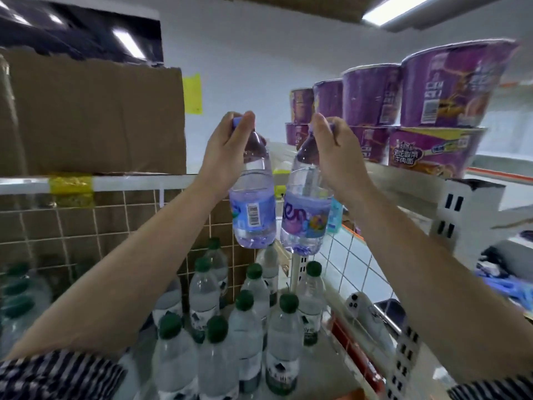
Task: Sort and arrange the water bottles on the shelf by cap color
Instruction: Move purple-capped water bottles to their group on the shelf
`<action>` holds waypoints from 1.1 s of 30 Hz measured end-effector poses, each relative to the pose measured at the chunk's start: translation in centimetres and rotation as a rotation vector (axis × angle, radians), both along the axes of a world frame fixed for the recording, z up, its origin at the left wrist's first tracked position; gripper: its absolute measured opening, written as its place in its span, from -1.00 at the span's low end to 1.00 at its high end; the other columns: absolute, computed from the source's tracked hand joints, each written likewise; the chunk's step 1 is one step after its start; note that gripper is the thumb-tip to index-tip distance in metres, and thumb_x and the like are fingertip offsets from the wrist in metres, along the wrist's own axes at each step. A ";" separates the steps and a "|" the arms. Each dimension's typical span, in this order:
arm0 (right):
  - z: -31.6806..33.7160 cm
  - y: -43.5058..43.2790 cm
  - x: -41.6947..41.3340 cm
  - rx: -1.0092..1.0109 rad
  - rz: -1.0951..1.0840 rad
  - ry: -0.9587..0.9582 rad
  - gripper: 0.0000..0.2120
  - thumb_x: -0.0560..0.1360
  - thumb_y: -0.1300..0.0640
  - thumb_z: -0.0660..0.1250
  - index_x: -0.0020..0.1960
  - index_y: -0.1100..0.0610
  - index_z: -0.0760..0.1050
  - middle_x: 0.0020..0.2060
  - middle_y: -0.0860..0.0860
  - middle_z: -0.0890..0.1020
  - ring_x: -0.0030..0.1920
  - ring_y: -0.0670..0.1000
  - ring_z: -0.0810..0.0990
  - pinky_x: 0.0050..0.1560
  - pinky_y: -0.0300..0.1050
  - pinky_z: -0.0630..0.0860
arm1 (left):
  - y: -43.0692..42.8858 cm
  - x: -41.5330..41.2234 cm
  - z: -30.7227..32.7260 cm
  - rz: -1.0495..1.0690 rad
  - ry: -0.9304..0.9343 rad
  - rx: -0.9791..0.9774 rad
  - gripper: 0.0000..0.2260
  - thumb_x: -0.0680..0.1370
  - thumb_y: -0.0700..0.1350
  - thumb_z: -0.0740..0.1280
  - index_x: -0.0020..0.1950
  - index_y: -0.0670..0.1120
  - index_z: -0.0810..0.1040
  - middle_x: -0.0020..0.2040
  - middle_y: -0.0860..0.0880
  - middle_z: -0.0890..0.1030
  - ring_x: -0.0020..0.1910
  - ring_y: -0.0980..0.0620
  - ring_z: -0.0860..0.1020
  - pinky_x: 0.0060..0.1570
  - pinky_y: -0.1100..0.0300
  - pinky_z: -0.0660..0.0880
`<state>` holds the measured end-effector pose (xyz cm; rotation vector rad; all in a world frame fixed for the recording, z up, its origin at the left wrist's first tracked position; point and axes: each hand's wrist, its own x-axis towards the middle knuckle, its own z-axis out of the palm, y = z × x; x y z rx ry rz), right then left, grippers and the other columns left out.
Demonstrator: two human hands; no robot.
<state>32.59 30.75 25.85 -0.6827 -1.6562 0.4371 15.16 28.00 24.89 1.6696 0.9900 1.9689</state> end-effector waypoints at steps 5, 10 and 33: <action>-2.4 -3.9 1.9 -0.076 0.187 0.019 -0.67 0.63 -0.01 0.17 -0.10 0.23 0.48 -0.19 0.23 0.67 -0.12 0.23 0.66 0.05 0.28 0.56 | -7.2 2.3 -1.5 0.173 0.092 0.006 -0.77 0.65 0.00 0.20 -0.05 -0.15 0.42 -0.29 -0.06 0.66 -0.29 -0.06 0.63 -0.25 0.09 0.56; -5.0 -8.3 2.4 -0.099 0.344 0.064 -0.72 0.56 -0.09 0.20 -0.15 0.11 0.47 -0.35 0.01 0.67 -0.26 0.01 0.67 0.00 0.18 0.60 | -14.0 4.8 -3.5 0.293 0.160 -0.009 -0.65 0.63 0.02 0.18 -0.06 -0.30 0.40 -0.28 -0.15 0.65 -0.30 -0.12 0.61 -0.29 0.04 0.51; -25.0 -29.1 -8.9 -0.226 0.793 -0.214 -0.76 0.56 -0.13 0.12 -0.10 -0.01 0.43 -0.33 0.09 0.56 -0.43 0.03 0.50 -0.40 -0.11 0.44 | -41.6 -1.0 -26.7 0.809 -0.043 -0.336 -0.70 0.60 0.12 0.21 -0.06 -0.12 0.47 -0.21 -0.18 0.59 -0.20 -0.23 0.56 -0.16 -0.19 0.50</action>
